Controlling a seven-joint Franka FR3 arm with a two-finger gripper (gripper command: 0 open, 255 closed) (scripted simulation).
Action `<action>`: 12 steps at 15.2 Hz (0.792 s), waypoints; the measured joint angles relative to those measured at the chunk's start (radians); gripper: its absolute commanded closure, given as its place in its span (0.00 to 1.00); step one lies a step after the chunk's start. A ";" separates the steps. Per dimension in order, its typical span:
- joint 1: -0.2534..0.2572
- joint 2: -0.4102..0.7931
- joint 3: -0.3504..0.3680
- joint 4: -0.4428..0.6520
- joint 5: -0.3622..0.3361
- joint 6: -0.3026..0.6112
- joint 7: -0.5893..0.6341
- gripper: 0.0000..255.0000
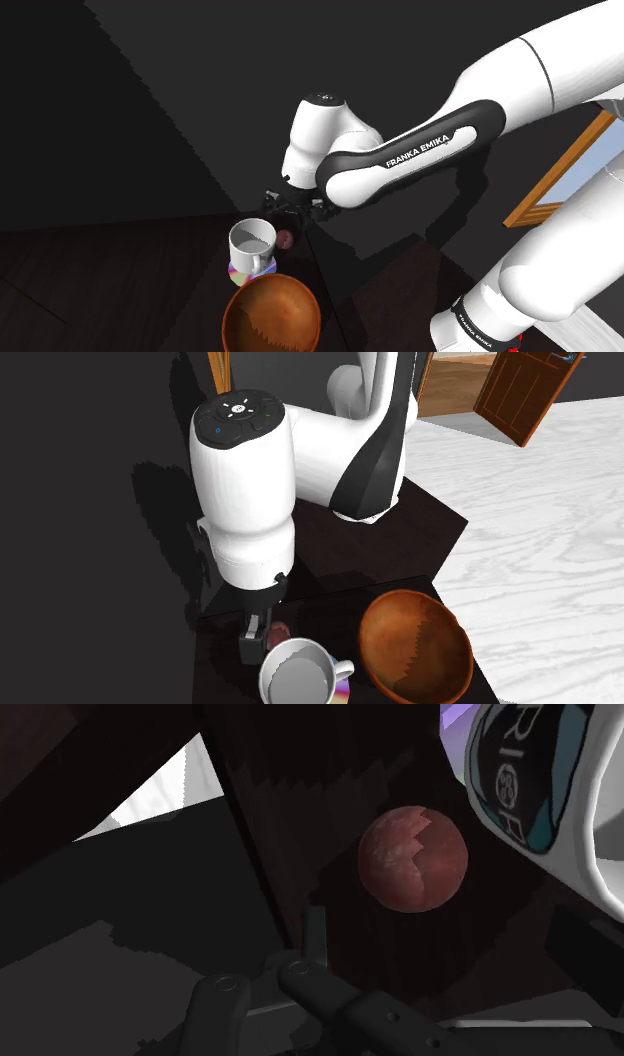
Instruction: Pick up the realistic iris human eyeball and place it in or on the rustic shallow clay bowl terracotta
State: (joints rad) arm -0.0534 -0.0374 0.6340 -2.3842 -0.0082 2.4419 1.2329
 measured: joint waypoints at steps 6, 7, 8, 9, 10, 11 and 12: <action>-0.004 0.080 -0.004 -0.002 -0.085 0.076 0.066 0.00; -0.003 0.086 -0.005 -0.002 -0.092 0.080 0.073 0.00; -0.002 0.092 -0.006 0.002 -0.099 0.082 0.079 0.00; -0.001 0.090 -0.005 0.000 -0.098 0.083 0.080 0.00; -0.001 0.091 -0.006 0.000 -0.098 0.084 0.078 0.00; -0.001 0.092 -0.006 0.000 -0.100 0.086 0.080 0.00; -0.001 0.095 -0.007 0.002 -0.102 0.086 0.081 0.00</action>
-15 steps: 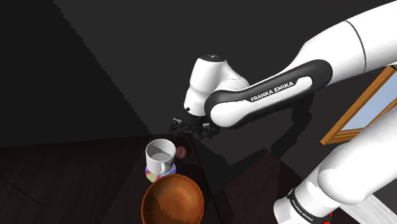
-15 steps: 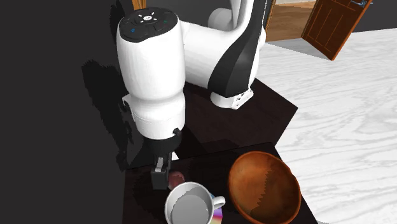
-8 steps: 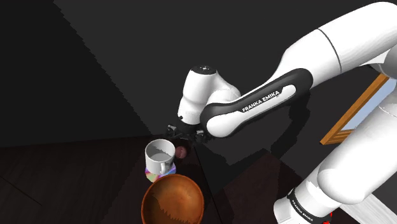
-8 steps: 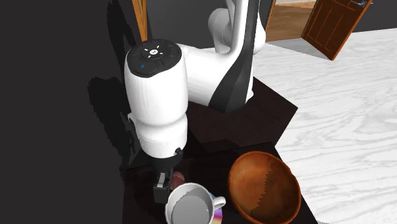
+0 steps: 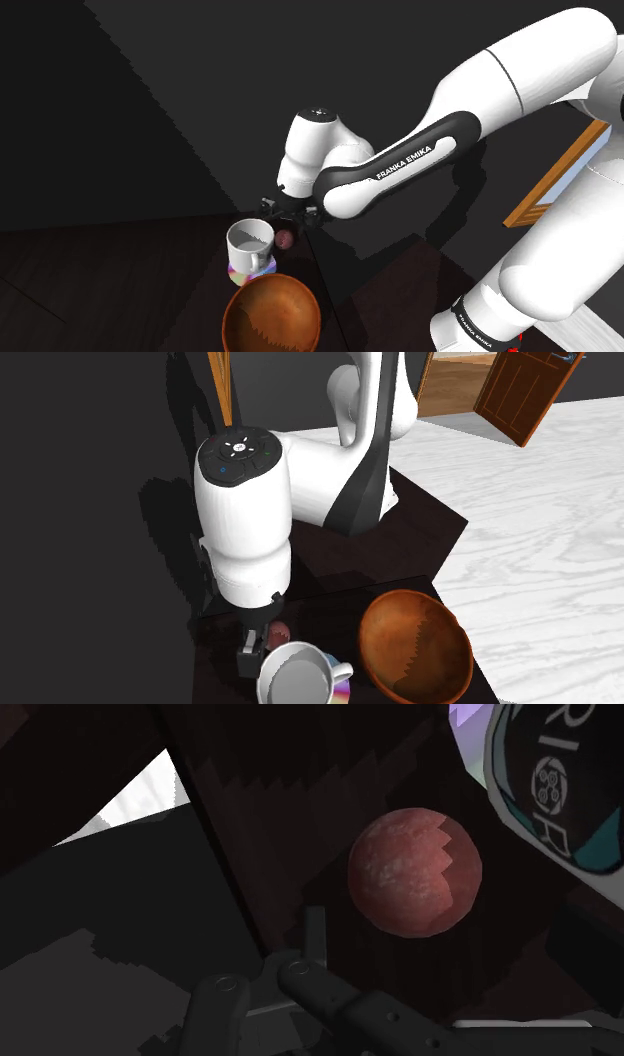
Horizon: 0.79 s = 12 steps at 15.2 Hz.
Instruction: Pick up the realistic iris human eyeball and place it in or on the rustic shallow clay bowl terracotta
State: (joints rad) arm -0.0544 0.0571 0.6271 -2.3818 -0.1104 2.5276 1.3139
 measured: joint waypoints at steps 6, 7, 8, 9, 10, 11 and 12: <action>0.010 0.008 0.004 0.005 -0.018 0.117 0.027 1.00; 0.016 0.023 0.003 0.018 -0.040 0.123 0.047 1.00; 0.021 0.034 0.002 0.020 -0.061 0.136 0.069 1.00; 0.022 0.039 0.002 0.025 -0.067 0.137 0.075 1.00; 0.024 0.030 0.005 0.010 -0.063 0.150 0.081 1.00; 0.023 0.028 0.004 0.012 -0.063 0.152 0.081 0.00; 0.021 0.025 0.001 0.015 -0.064 0.152 0.081 0.00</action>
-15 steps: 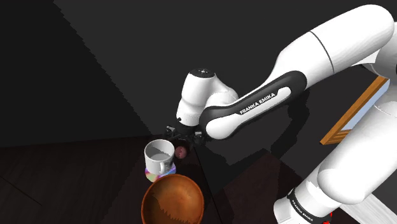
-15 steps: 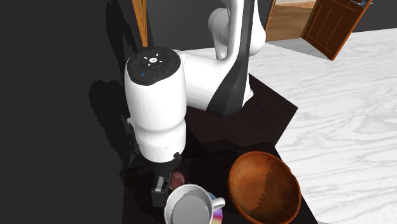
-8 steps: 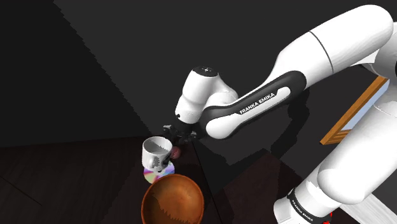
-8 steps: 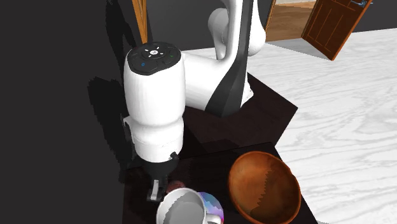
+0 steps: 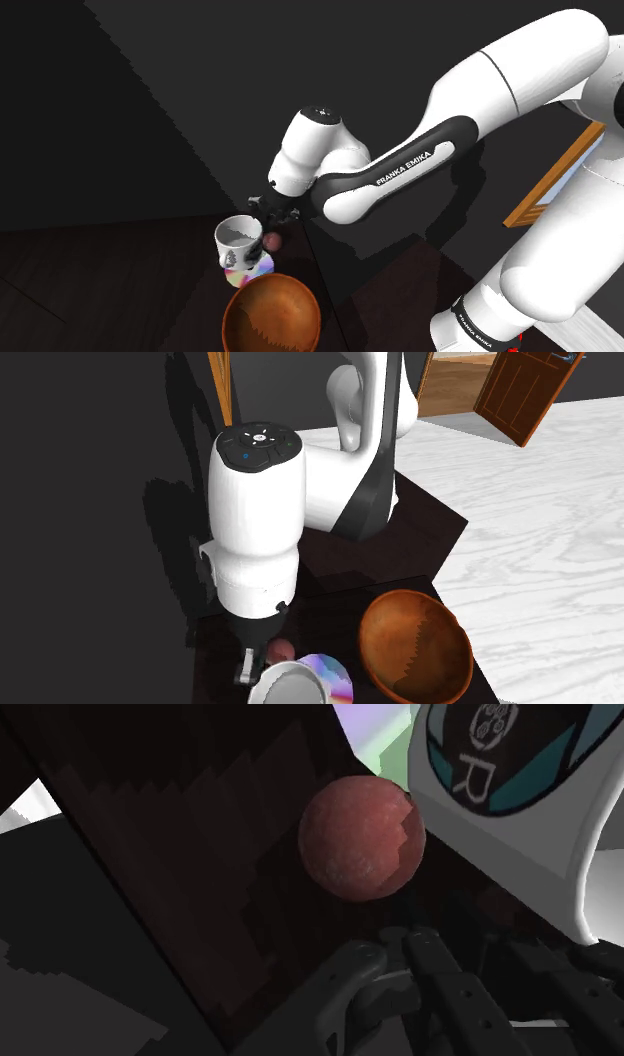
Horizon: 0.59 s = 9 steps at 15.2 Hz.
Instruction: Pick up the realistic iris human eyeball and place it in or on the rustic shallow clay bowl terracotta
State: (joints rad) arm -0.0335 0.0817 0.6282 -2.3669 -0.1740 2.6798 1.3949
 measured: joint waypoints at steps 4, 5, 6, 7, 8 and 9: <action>0.005 -0.020 0.014 0.010 -0.014 -0.036 -0.001 0.00; 0.024 -0.007 0.016 0.059 -0.017 -0.150 0.107 0.00; 0.040 0.020 0.013 0.113 -0.018 -0.279 0.228 0.00; 0.053 0.039 0.012 0.144 -0.021 -0.356 0.307 0.00; 0.059 0.051 0.009 0.154 -0.026 -0.388 0.348 0.00; 0.065 0.062 0.006 0.162 -0.034 -0.400 0.376 0.00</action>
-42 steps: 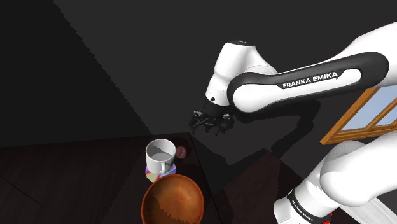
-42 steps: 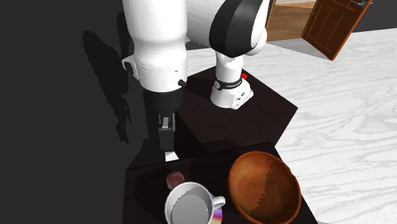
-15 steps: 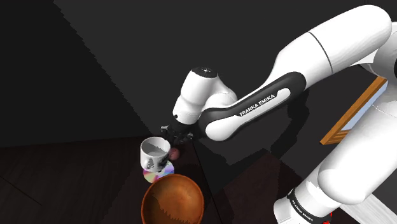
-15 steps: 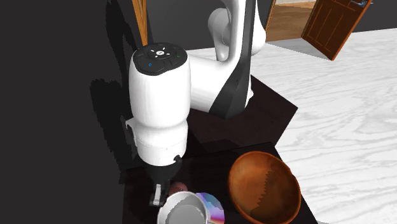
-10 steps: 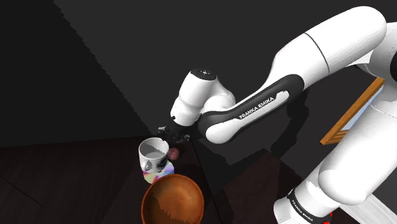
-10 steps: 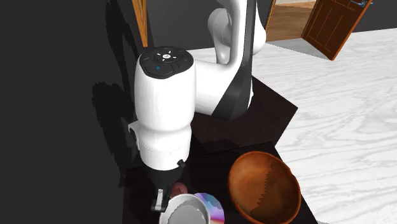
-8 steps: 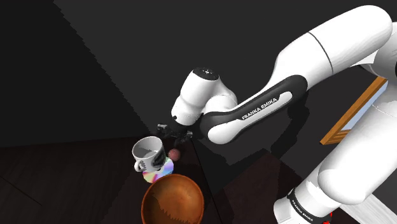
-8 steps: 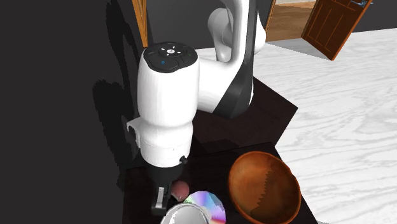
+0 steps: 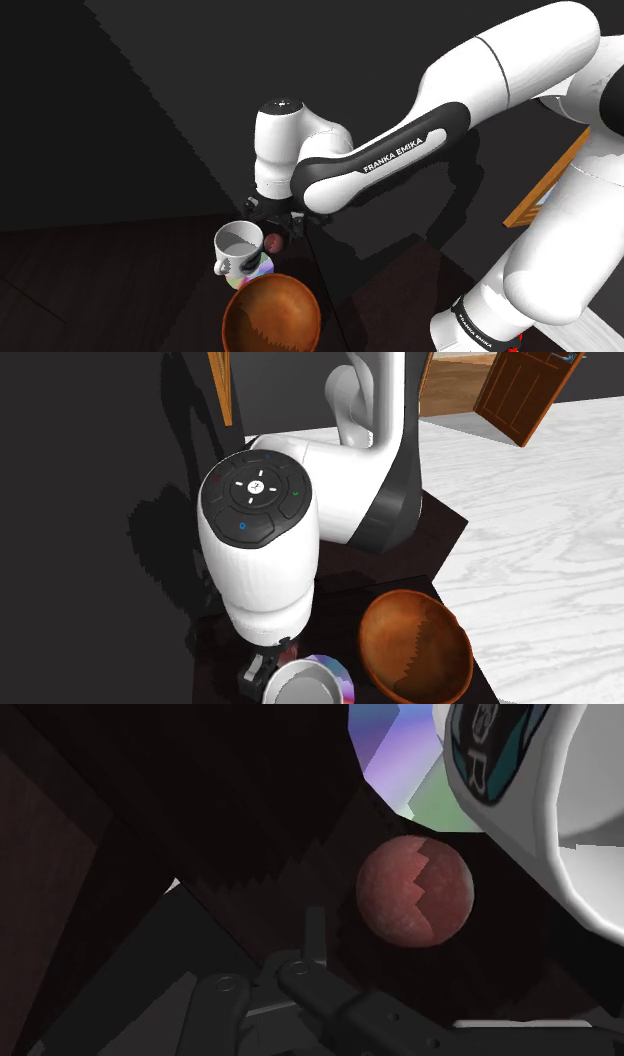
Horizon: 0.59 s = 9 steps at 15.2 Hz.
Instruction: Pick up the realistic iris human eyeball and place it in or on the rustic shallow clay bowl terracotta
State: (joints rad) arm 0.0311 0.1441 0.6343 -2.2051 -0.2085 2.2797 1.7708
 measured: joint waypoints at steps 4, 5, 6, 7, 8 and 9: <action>0.009 0.039 -0.013 -0.004 -0.035 0.020 0.044 0.00; 0.009 0.046 -0.016 -0.010 -0.041 0.028 0.046 0.00; 0.010 0.050 -0.016 -0.013 -0.044 0.032 0.049 0.00; 0.011 0.053 -0.016 -0.014 -0.046 0.035 0.051 0.00; 0.012 0.055 -0.017 -0.015 -0.048 0.036 0.052 0.00; 0.012 0.057 -0.017 -0.015 -0.049 0.037 0.053 0.00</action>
State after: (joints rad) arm 0.0433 0.2010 0.6171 -2.2198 -0.2580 2.3169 1.8237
